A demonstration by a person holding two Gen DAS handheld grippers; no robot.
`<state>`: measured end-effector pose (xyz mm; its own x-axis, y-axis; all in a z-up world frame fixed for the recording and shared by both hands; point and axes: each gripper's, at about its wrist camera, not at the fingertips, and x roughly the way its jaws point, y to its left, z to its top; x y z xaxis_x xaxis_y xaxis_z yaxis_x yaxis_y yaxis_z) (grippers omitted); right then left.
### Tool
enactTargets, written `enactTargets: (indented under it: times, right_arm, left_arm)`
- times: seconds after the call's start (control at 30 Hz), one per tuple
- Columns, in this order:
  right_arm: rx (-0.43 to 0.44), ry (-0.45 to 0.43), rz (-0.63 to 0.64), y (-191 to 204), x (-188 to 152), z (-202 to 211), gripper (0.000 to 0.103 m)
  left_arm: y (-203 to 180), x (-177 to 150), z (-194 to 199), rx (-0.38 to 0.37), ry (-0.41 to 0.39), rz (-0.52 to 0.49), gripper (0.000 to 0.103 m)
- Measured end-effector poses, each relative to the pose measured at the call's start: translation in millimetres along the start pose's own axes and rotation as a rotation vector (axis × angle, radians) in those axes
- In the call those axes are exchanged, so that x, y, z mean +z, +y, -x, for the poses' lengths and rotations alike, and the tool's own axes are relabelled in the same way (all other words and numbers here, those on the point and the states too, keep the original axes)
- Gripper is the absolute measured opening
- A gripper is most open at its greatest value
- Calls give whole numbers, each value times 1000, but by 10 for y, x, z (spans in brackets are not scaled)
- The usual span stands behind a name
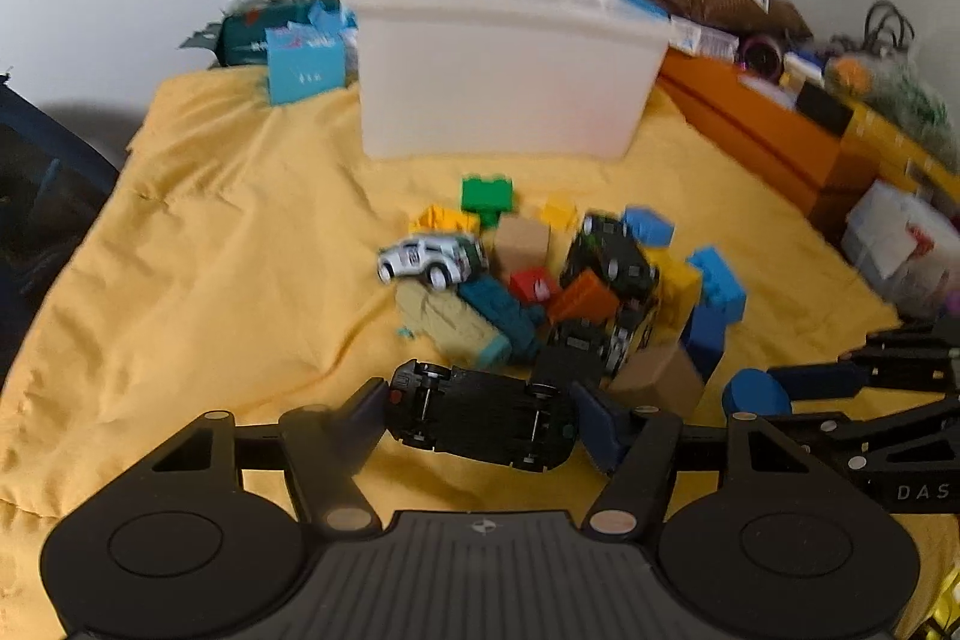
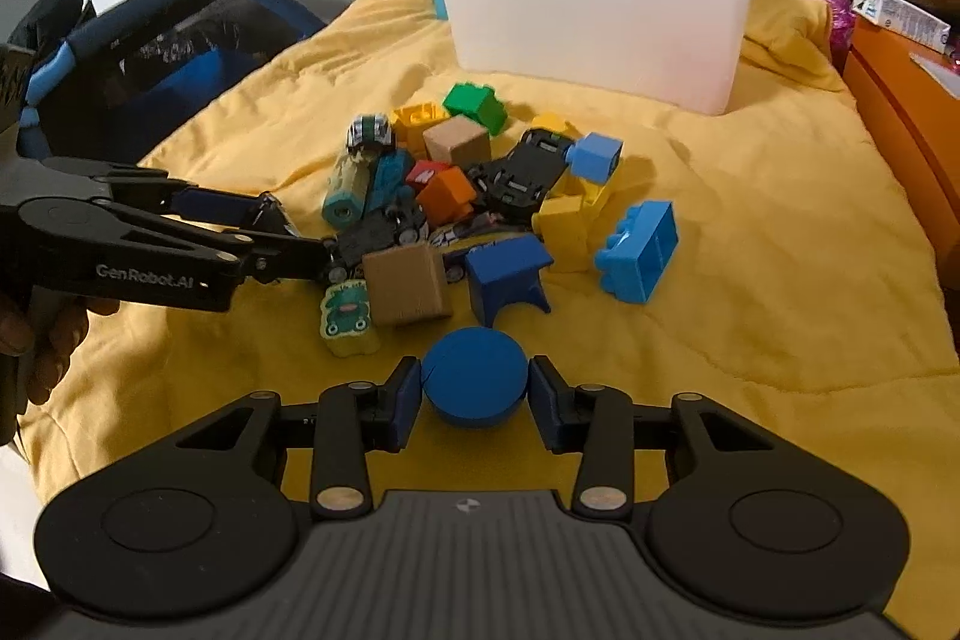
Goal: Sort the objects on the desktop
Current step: 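Carry the disc and car over the bin and release both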
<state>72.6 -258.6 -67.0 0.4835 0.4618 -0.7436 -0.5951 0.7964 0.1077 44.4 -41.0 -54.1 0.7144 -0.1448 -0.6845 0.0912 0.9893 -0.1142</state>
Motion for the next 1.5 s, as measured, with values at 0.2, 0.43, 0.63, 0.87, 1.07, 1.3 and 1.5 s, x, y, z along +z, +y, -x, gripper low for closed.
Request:
enactTargets:
  times: [0.2,0.43,0.63,0.87,1.07,1.3,1.5]
  right_arm:
    - [-1,-62,-50,-56,104,227,43]
    - [-12,-139,-95,-133,378,461,43]
    - [-17,-198,-133,-235,666,621,43]
    - [-27,-247,-125,-347,966,764,43]
    - [-28,-276,-115,-426,1198,843,43]
    - [-22,-308,-94,-561,1524,878,43]
    - [-13,-318,-110,-753,1893,843,43]
  left_arm:
    - [43,193,231,22,-41,53,69]
    - [-60,512,431,39,-62,32,69]
    - [-160,815,549,34,-88,14,69]
    - [-185,1153,633,25,-106,-6,69]
    - [-95,1419,665,35,-119,10,69]
    - [-48,1814,564,45,-139,18,69]
    - [-14,2219,368,40,-135,46,69]
